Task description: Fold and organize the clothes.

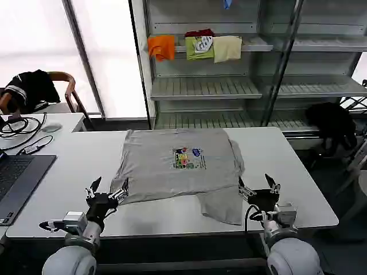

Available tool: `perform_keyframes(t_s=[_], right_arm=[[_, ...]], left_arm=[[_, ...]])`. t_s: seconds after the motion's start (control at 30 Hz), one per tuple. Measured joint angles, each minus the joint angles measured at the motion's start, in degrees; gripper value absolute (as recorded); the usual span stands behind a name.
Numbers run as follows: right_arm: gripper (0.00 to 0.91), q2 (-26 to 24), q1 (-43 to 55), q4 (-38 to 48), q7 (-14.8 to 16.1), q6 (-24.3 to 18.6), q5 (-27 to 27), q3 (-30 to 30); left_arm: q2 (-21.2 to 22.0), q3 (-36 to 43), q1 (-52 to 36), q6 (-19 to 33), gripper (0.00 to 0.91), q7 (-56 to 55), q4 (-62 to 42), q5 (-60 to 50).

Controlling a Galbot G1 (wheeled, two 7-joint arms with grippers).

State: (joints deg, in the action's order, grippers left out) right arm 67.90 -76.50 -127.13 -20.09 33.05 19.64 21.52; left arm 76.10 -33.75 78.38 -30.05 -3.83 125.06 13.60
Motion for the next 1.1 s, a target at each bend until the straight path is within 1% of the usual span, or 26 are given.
perform_keyframes(t_s=[0.27,0.43,1.1], right_arm=[[0.907,0.4,-2.4,0.6,-2.0,0.1,-1.2,-3.0],[0.907,0.7,-3.6,0.7,-2.7,0.1,-2.0,-4.8],[0.907,1.7,-5.9,2.0,-3.7,0.1,-3.0,-8.1]], left_arm=[[-1.6,0.2,-0.9,-1.5,0.907,-0.1,-3.5,0.8],[-2.5,0.7,-0.6,-2.1,0.907,0.0,-5.7,1.6],[-3.5,0.8,-1.2,-2.4,0.907,0.0,-10.5,3.7]])
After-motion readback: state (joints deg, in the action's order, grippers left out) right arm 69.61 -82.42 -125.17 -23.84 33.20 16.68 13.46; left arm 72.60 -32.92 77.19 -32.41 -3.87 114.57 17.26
